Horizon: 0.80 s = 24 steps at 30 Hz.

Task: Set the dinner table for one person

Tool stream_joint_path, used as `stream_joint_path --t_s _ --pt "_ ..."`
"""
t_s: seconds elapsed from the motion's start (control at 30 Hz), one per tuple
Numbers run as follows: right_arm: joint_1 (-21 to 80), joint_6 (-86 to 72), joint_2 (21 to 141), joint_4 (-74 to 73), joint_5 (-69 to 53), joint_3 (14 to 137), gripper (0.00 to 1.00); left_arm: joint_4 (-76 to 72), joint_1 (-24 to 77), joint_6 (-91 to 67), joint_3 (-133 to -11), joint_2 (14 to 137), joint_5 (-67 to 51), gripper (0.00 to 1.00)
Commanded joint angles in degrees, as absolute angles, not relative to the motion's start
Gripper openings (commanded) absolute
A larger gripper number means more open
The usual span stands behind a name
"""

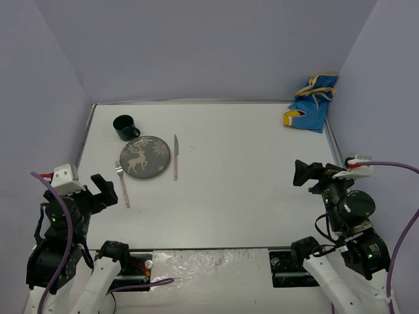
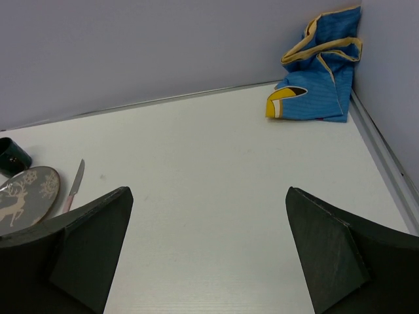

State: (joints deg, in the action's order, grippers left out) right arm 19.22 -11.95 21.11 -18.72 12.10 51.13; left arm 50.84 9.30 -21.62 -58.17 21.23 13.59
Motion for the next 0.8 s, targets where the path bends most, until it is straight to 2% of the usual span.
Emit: stream_joint_path --t_s 0.0,0.2,0.3,0.37,0.57,0.77 --pt "19.5 -17.7 28.6 -15.4 11.5 51.2 1.00 47.1 9.3 -23.6 -60.1 26.9 9.6 0.97" --pt "19.5 -24.6 48.0 -9.5 8.7 55.6 1.00 45.2 9.3 -24.6 -61.7 34.7 6.0 0.97" --pt "19.4 -26.1 61.8 -6.1 11.5 60.6 1.00 43.5 9.4 -23.7 -61.9 39.2 5.3 0.97" --pt "18.7 -27.6 66.9 -5.4 13.8 63.6 1.00 42.1 9.4 -23.1 -61.8 40.4 5.2 0.97" --pt "9.0 -32.2 90.7 -5.1 16.0 78.2 1.00 37.7 9.4 -22.0 -60.1 44.4 4.1 0.97" --pt "1.6 -26.5 108.9 -4.8 16.6 91.4 0.99 34.6 9.8 -22.0 -56.2 43.9 1.1 0.97"
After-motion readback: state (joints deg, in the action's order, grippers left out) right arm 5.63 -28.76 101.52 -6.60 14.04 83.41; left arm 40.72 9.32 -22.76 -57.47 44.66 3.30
